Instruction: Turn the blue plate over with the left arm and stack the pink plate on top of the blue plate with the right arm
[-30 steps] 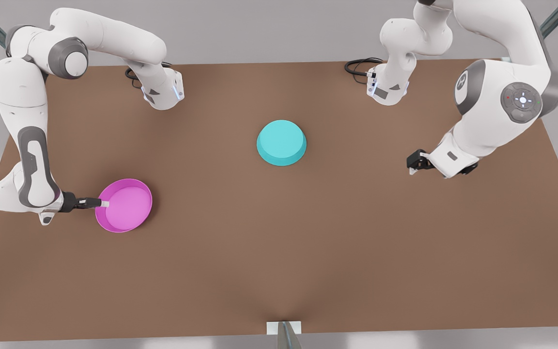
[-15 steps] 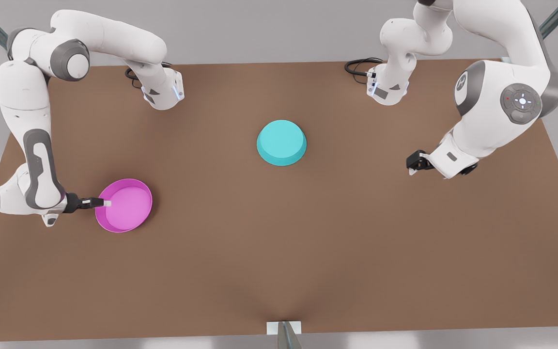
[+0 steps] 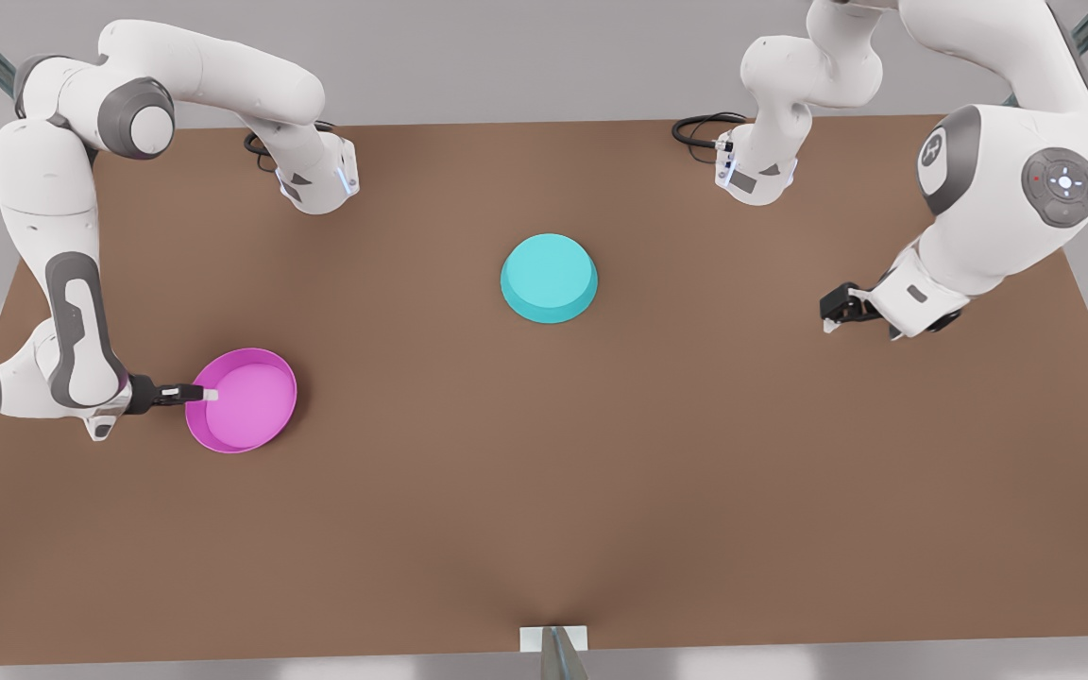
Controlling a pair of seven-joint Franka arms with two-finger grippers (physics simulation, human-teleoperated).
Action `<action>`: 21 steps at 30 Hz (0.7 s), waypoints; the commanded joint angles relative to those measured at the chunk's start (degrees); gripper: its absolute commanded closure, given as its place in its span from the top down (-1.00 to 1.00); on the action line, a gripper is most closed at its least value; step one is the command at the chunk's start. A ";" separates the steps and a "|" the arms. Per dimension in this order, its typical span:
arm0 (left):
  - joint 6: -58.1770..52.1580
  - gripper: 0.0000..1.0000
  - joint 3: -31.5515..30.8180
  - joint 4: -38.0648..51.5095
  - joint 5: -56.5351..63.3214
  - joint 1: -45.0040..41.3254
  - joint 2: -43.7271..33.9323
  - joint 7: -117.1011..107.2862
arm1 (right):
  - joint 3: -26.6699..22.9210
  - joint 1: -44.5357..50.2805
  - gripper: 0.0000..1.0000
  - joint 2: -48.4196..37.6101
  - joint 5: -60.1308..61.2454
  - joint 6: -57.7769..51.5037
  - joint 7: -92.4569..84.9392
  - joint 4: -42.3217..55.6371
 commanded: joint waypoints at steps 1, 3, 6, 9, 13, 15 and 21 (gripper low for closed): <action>0.09 1.00 -0.08 0.00 -0.23 0.09 0.00 0.00 | 0.00 0.00 0.02 0.00 0.00 0.00 0.00 0.00; 0.09 1.00 -0.08 0.00 -0.23 0.09 0.00 -0.09 | 0.00 0.00 -0.03 0.00 0.00 0.00 -0.09 0.09; 0.09 1.00 -0.08 0.00 -0.23 0.09 0.09 -0.09 | 0.00 0.00 -0.12 0.08 0.00 0.00 -0.35 0.44; 0.09 1.00 -0.08 0.00 -0.23 0.09 0.18 -0.18 | -0.09 0.00 -0.16 0.08 -0.26 0.00 -0.53 0.44; -0.09 1.00 -0.26 0.09 -0.23 0.09 -0.09 -0.79 | -0.09 -0.09 -0.17 0.17 -1.23 0.00 -0.26 0.61; -0.09 1.00 -0.26 0.09 -0.23 0.09 -0.09 -0.79 | -0.09 0.00 -0.17 0.17 -1.23 0.09 -0.18 0.53; -0.09 1.00 -0.35 0.09 -0.23 0.09 0.09 -0.79 | -0.09 0.00 -0.19 0.52 -1.23 0.09 -0.18 0.53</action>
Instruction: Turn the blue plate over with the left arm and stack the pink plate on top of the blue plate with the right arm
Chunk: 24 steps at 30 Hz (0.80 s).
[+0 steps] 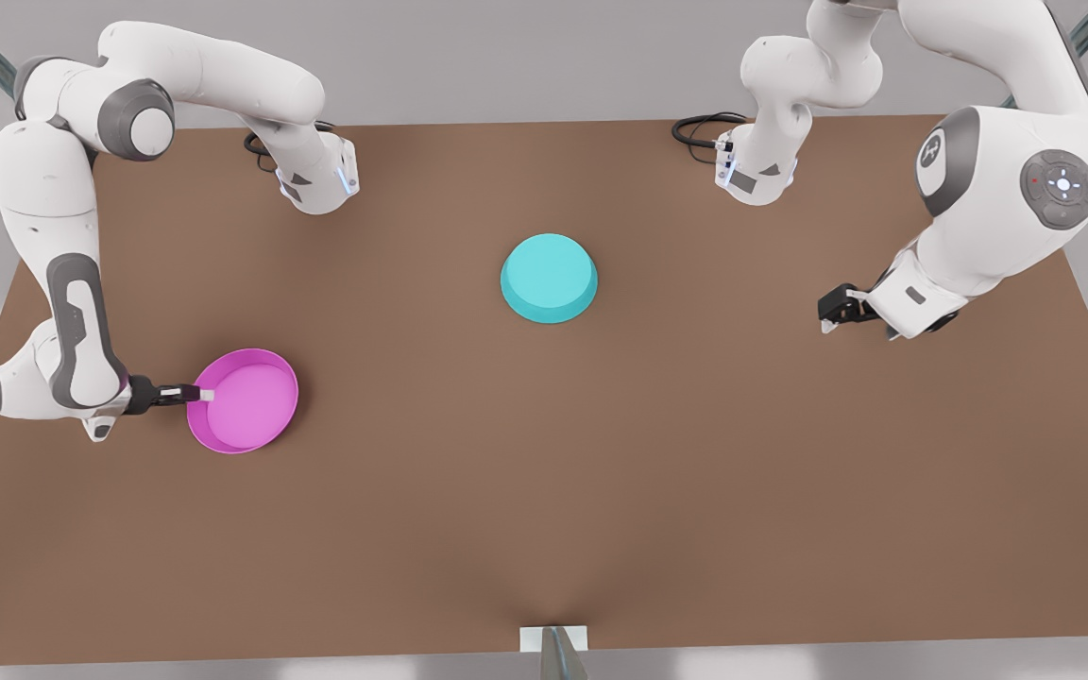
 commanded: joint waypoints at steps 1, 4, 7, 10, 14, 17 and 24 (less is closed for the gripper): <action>0.00 1.00 0.00 0.00 0.01 0.04 0.00 0.00 | 0.00 0.08 -0.20 0.00 0.00 0.00 0.00 0.00; 0.00 1.00 -0.08 0.00 0.01 0.04 0.08 0.00 | 0.00 0.00 -0.23 0.00 0.00 0.00 -0.18 -0.09; 0.00 1.00 -0.08 0.09 0.01 0.04 0.00 -0.09 | 0.00 0.00 -0.30 0.00 0.00 -0.09 -0.44 0.00; -0.26 1.00 -0.08 0.09 0.01 0.04 -0.09 -0.09 | 0.00 -0.09 -0.41 0.00 0.00 -0.09 -0.70 0.00; -0.26 1.00 -0.17 0.09 0.01 0.04 -0.09 -0.09 | 0.00 -0.27 -0.46 0.00 0.00 -0.09 -0.70 0.00; -0.26 1.00 -0.17 0.00 0.01 0.04 0.00 -0.09 | 0.00 -0.35 -0.49 0.00 -0.44 -0.09 -0.79 0.09; -0.26 1.00 -0.35 0.00 0.01 0.04 0.17 -0.09 | 0.00 -0.44 -0.53 0.00 -0.53 -1.40 -0.79 0.44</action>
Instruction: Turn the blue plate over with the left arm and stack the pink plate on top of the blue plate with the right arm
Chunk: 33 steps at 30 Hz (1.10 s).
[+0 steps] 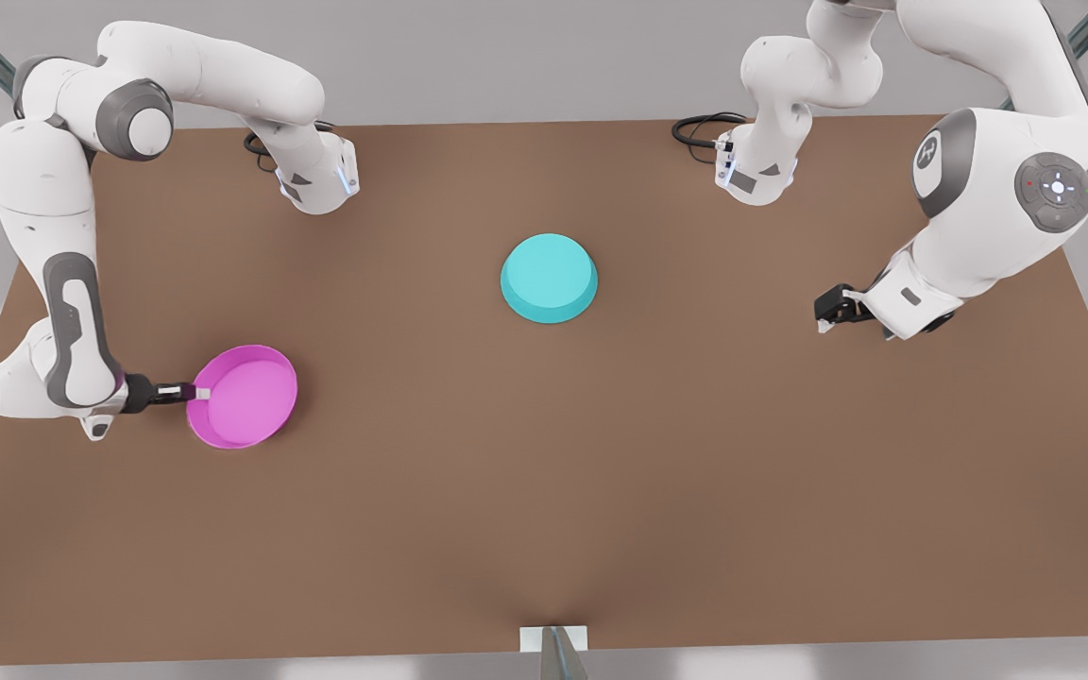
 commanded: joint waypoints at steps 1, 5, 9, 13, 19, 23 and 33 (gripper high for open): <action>0.00 1.00 0.00 0.00 0.01 0.01 0.00 0.00 | 0.02 -0.01 -0.53 0.00 -0.44 0.10 0.14 -0.01; -0.26 1.00 0.00 0.09 0.01 0.01 -0.27 -0.09 | 0.02 -0.01 -0.54 -0.08 -0.35 -0.60 0.14 0.26; -0.26 1.00 0.00 0.18 -0.07 0.01 -0.27 -0.09 | 0.02 -0.01 -0.55 -0.17 -0.35 -0.96 0.14 0.26; -0.18 1.00 0.00 0.18 0.01 0.01 -0.09 -0.09 | 0.02 0.17 -0.55 -0.17 -0.35 -1.40 0.23 0.52; -0.09 1.00 0.00 0.18 -0.07 0.01 0.08 -0.09 | 0.11 0.70 -0.55 -0.61 -0.27 -2.89 0.31 1.05; 0.00 1.00 0.00 0.09 -0.07 0.01 0.35 0.00 | 0.64 0.87 -0.56 -1.05 -0.18 -3.33 0.40 1.14; 0.00 1.00 -0.09 0.18 -0.07 -0.08 0.44 0.00 | 0.64 2.10 -0.57 -1.23 0.17 -4.21 0.40 1.58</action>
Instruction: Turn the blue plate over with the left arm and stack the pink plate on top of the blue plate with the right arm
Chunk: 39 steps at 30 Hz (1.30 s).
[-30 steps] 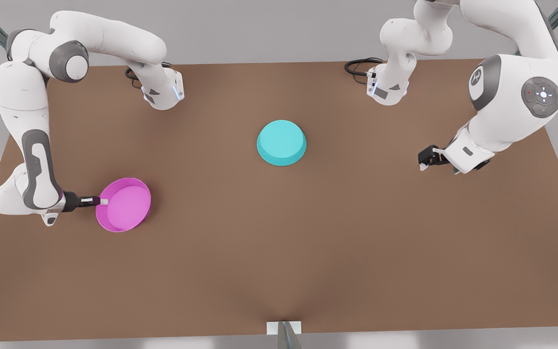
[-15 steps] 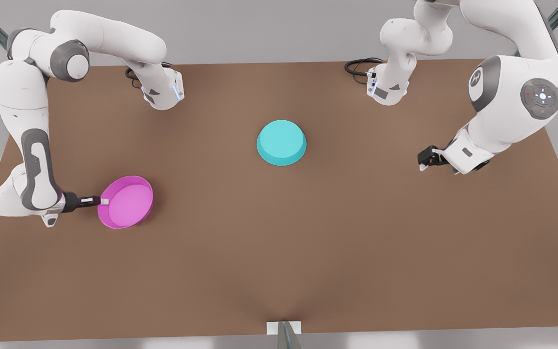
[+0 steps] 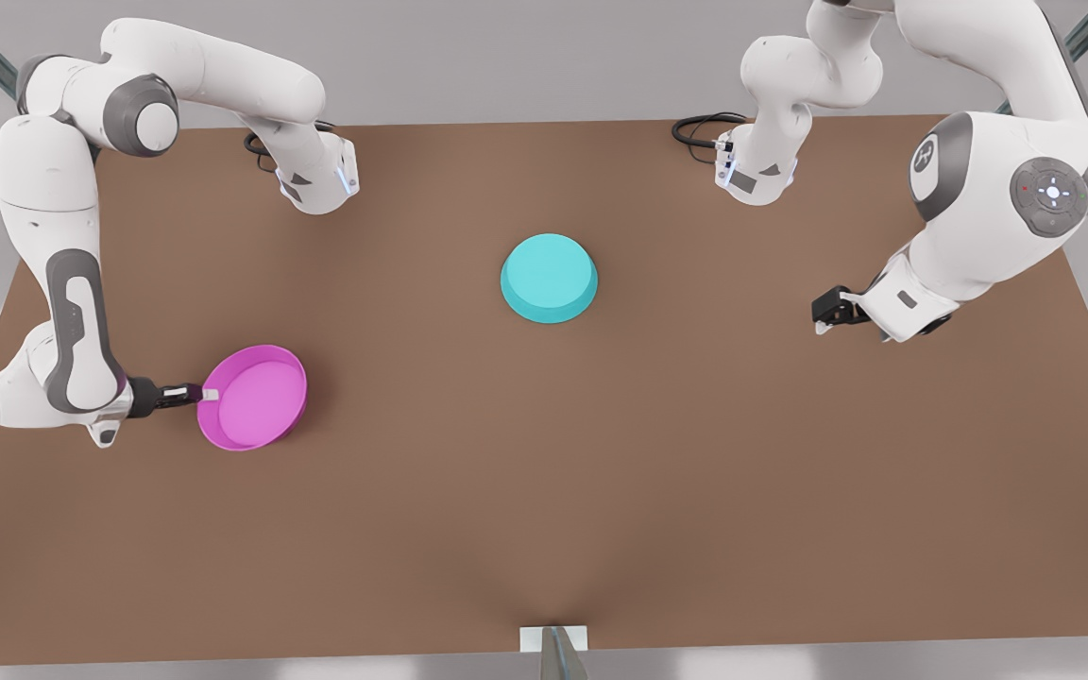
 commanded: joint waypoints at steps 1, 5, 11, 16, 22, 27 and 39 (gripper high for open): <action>0.00 1.00 0.00 0.00 -0.08 0.01 0.00 0.01 | 0.02 -0.01 -0.57 0.00 -0.20 0.10 0.08 0.07; 0.00 1.00 0.00 0.00 -0.26 0.01 0.00 -0.08 | 1.25 0.08 -0.57 -0.26 -0.20 0.18 0.25 -0.01; -0.26 1.00 0.00 0.09 -0.26 -0.08 -0.27 -0.25 | 1.34 2.63 -0.57 -0.53 -0.02 0.10 0.78 0.25; -0.44 1.00 0.00 0.09 -0.26 -0.17 -0.36 -0.34 | 1.52 4.91 -0.57 -0.88 1.12 -0.25 0.87 0.34; -0.44 1.00 0.00 0.00 -0.26 -0.17 -0.27 -0.34 | 1.61 7.46 -0.57 -1.05 2.44 -0.34 0.96 0.25; -0.44 1.00 0.00 0.00 -0.26 -0.17 -0.27 -0.34 | 1.61 9.57 -0.57 -1.05 3.23 -0.52 1.05 0.25; -0.88 1.00 0.00 0.09 -0.26 -0.26 -0.18 -0.25 | 1.61 15.20 -0.57 -1.76 4.99 -2.01 3.51 -0.19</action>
